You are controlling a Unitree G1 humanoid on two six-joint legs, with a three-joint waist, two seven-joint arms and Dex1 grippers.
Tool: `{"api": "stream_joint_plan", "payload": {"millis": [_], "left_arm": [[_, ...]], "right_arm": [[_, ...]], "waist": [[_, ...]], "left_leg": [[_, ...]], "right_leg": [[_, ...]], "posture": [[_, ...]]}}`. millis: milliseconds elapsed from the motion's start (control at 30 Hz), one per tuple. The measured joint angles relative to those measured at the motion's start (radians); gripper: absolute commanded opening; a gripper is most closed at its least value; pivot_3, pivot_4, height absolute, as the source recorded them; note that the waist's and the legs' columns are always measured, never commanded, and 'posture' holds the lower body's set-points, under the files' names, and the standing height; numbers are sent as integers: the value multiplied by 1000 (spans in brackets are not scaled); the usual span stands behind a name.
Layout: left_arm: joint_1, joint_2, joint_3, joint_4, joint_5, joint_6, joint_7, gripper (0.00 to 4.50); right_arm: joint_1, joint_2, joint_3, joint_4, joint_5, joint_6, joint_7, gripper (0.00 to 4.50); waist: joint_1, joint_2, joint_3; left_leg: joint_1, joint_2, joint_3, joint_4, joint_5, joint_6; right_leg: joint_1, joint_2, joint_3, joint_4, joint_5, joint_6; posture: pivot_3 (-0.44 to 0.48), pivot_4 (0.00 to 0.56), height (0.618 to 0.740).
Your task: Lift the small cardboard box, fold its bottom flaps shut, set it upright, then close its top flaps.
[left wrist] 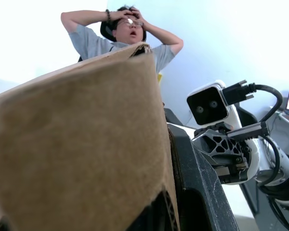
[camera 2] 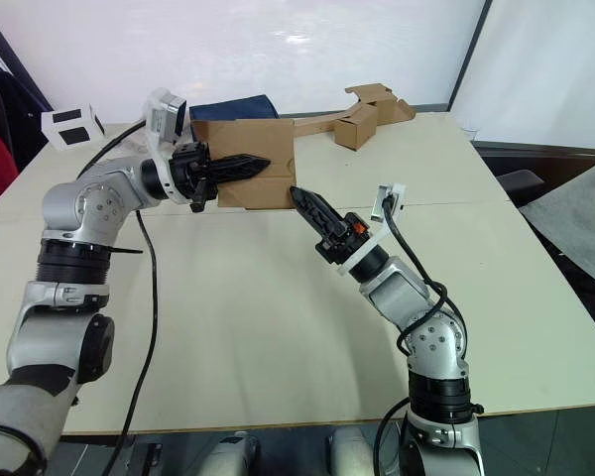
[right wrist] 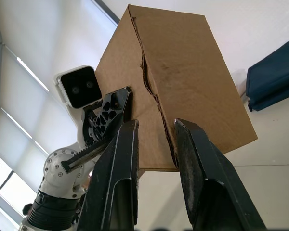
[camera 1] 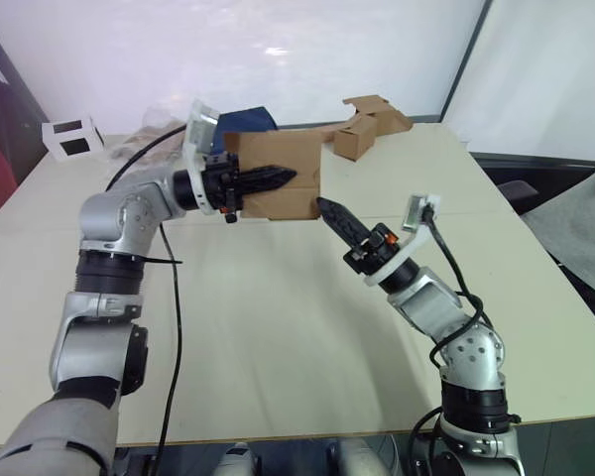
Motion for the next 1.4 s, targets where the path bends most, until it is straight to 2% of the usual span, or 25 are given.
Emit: {"api": "stream_joint_plan", "payload": {"millis": [267, 400, 567, 867, 1067, 1333, 1400], "left_arm": [[-1, 0, 4, -3, -3, 1, 2, 0], [-1, 0, 6, -2, -5, 2, 1, 0], [-1, -4, 6, -3, -8, 3, 0, 0], [-1, -4, 14, -5, -9, 5, 4, 0], [0, -4, 29, -14, -9, 9, 15, 0], [0, -5, -6, -25, -2, 9, -6, 0], [-1, 8, -57, -50, 41, -5, -14, 0]], "right_arm": [[4, -96, -11, -45, 50, 53, 22, 1150], [4, -139, -54, -46, 66, 55, 26, 70], [3, -130, -54, -36, 35, 26, 27, 70], [-33, -77, 38, 15, -157, -38, 34, 70], [-36, -42, 35, 24, -166, -47, 39, 70], [14, -108, -21, -25, -60, 26, 51, 70], [59, -221, -15, -56, -90, 45, 92, 70]], "waist": [[0, 0, 0], [1, 0, 0], [0, 0, 0], [0, 0, 0], [1, 0, 0], [1, 0, 0], [5, 0, 0]], "left_leg": [[0, 0, 0, 0, -1, 1], [0, 0, 0, 0, -1, 2], [0, 0, 0, 0, -1, 2], [0, 0, 0, 0, -1, 2], [0, 0, 0, 0, 0, 0], [0, 0, 0, 0, -1, 1], [0, -1, 0, 0, -1, 2]], "right_leg": [[0, 0, 0, 0, 0, 0], [0, 0, 0, 0, 0, 0], [0, 0, 0, 0, 0, 0], [0, 0, 0, 0, 0, 0], [0, 0, 0, 0, 0, 0], [0, 0, 0, 0, 0, 0], [1, -1, 0, -1, 0, 0]], "posture": [[0, 150, 740], [0, 150, 740], [0, 150, 740], [0, 150, 740], [0, 150, 740], [0, 150, 740], [0, 150, 740]]}}
